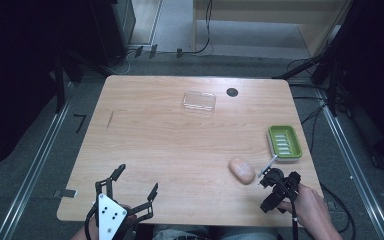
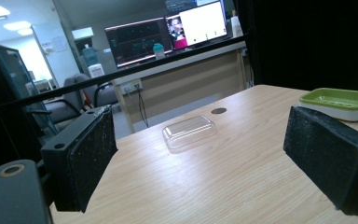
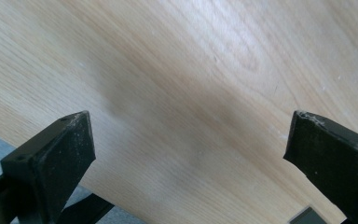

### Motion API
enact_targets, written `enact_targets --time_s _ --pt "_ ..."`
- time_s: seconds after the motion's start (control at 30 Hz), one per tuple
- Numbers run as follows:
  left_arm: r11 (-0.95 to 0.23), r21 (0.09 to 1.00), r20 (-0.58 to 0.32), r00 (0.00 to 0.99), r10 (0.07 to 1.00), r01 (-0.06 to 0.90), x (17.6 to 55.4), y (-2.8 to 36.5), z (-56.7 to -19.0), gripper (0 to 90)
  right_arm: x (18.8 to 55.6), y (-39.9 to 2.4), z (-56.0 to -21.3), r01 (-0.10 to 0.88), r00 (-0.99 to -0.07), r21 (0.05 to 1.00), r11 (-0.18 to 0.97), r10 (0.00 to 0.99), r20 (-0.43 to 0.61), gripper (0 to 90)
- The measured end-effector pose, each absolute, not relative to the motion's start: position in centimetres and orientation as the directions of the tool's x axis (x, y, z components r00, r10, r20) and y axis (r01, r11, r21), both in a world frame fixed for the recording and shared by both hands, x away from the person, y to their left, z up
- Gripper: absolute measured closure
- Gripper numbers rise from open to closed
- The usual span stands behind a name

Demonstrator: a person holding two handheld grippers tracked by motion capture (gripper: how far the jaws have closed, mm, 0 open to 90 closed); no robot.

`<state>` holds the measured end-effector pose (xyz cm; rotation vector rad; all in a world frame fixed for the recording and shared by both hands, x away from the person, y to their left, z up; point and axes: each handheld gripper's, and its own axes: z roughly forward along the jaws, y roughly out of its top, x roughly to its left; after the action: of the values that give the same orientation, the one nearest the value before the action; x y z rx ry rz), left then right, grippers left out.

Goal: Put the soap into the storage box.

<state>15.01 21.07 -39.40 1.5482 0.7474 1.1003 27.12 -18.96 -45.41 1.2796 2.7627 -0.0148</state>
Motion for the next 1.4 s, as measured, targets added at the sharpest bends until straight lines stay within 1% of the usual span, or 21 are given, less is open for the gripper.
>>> enact_targets --time_s 0.23,0.33,1.0,1.4 --pt "-0.256 0.964 0.266 0.382 0.885 -0.076 15.0 21.1 -39.4 9.9 28.0 -17.9 -44.9 0.749 -0.658 0.034 0.662 0.748 -0.087 1.1" --pt "-0.257 0.963 0.266 0.383 0.884 -0.077 15.0 21.1 -39.4 9.9 28.4 -17.5 -44.6 0.739 -0.666 0.051 0.672 0.74 -0.093 1.1" --pt "-0.258 0.963 0.268 0.385 0.883 -0.077 15.0 21.1 -39.4 9.9 30.6 -15.4 -43.6 0.725 -0.679 0.077 0.685 0.729 -0.087 1.1" --pt "-0.259 0.963 0.269 0.386 0.883 -0.077 15.0 21.1 -39.4 9.9 32.5 -14.3 -43.7 0.734 -0.673 0.084 0.674 0.738 -0.054 1.1"
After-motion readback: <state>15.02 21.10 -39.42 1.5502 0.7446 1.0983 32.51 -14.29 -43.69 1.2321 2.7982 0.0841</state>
